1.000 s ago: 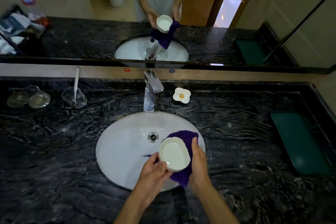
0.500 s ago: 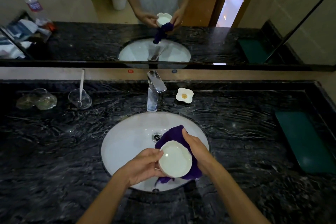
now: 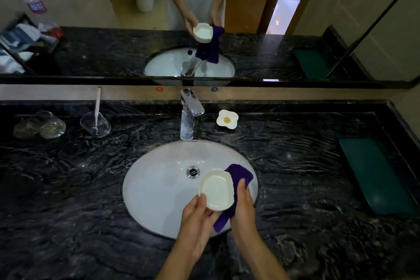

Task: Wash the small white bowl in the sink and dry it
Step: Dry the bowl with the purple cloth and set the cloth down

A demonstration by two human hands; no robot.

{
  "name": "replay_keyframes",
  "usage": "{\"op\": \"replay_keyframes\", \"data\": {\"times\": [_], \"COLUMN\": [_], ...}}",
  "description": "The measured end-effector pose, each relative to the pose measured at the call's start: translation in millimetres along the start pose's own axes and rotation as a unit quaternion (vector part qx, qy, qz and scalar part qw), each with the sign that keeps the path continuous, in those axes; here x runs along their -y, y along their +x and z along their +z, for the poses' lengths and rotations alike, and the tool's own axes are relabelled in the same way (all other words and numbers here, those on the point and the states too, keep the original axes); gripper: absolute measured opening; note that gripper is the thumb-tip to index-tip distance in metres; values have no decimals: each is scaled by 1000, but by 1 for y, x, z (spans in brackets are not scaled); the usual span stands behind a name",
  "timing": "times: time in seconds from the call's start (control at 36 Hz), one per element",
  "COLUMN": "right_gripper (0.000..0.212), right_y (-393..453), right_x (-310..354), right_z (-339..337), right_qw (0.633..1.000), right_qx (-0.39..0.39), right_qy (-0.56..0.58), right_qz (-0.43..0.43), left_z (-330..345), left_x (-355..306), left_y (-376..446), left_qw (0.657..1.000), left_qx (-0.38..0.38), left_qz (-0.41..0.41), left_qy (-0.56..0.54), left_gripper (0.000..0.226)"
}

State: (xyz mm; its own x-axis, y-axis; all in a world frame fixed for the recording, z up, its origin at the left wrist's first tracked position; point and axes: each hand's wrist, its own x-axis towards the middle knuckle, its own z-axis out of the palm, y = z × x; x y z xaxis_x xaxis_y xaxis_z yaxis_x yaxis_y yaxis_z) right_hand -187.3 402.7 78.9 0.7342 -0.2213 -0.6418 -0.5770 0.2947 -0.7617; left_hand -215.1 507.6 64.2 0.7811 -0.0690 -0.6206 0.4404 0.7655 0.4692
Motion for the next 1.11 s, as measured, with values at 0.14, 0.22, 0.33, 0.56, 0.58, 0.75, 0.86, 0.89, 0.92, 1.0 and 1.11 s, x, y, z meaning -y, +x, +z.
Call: {"op": "replay_keyframes", "data": {"times": [0.14,0.22,0.33,0.56,0.58,0.75,0.86,0.89,0.92,1.0,1.11], "right_gripper": [42,25,26,26,26,27,26,25,26,29,34], "right_y": [-4,4,17,37,39,42,42,42,42,45,49], "right_x": [-5,0,10,27,29,37,42,45,47,51,44], "right_z": [-1,-8,-16,-15,-14,-7,-1,1,2,2,0], "right_qw": [1000,999,992,966,962,933,902,893,885,875,911], "right_qx": [-19,-25,-1,126,143,234,288,298,305,314,272], "right_qy": [0,-37,-117,-217,-224,-273,-321,-337,-352,-368,-309], "right_qz": [-25,-23,-46,-64,-58,-35,-30,-30,-28,-8,11], "left_z": [0,-13,-33,-40,-40,-30,-26,-26,-25,-23,-21], "left_x": [10,13,1,-43,-49,-74,-88,-91,-92,-95,-86], "left_y": [2,5,5,3,5,19,27,28,30,33,33], "left_qw": [999,994,964,931,931,926,891,882,877,872,890], "left_qx": [11,5,60,98,98,67,104,114,120,128,92], "left_qz": [-13,-22,-75,-157,-157,-95,-139,-156,-170,-192,-172], "left_qy": [41,104,247,316,316,359,420,429,433,433,412], "left_gripper": [33,42,50,39,47,48,35,34,34,32,30]}}
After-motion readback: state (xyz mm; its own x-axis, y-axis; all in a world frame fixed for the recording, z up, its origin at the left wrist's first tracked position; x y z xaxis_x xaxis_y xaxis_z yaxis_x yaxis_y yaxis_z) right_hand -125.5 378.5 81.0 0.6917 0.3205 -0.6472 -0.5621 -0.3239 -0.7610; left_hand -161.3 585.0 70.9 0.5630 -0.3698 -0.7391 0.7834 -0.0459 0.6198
